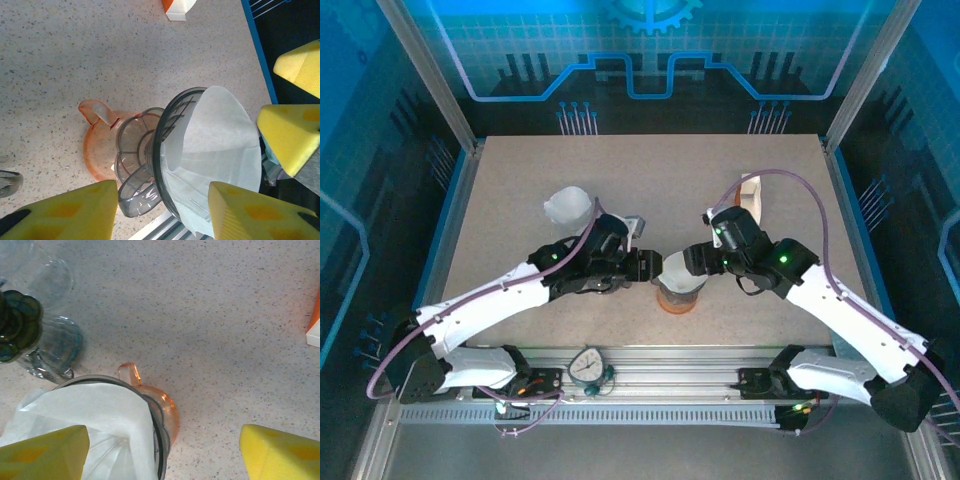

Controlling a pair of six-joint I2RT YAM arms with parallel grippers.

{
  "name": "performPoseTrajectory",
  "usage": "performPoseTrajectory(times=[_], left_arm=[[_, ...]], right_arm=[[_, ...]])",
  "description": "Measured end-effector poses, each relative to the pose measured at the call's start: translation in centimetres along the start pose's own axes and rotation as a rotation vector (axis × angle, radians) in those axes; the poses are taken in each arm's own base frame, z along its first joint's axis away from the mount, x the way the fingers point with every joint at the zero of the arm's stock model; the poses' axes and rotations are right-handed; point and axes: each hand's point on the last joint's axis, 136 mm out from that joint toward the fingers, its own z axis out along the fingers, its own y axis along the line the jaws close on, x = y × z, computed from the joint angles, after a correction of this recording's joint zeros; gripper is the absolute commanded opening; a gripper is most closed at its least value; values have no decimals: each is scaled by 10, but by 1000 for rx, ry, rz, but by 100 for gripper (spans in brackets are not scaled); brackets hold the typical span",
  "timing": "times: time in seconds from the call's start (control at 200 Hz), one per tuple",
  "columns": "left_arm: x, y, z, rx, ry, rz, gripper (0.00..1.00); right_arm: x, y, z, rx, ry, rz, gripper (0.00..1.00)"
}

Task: Place the coffee filter in the dripper

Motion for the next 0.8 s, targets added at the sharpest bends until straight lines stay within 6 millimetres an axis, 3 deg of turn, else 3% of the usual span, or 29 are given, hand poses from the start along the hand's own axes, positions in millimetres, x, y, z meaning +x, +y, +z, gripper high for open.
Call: performPoseTrajectory(times=[0.215,0.465,0.8], left_arm=[[-4,-4,1,6,8,36,56],[-3,-2,17,-11,47,43,58],[1,10,28,-52,84,40,45]], right_arm=[[7,8,-4,-65,34,-16,76],[25,5,4,-63,80,-15,75],[29,0,2,-44,77,-14,75]])
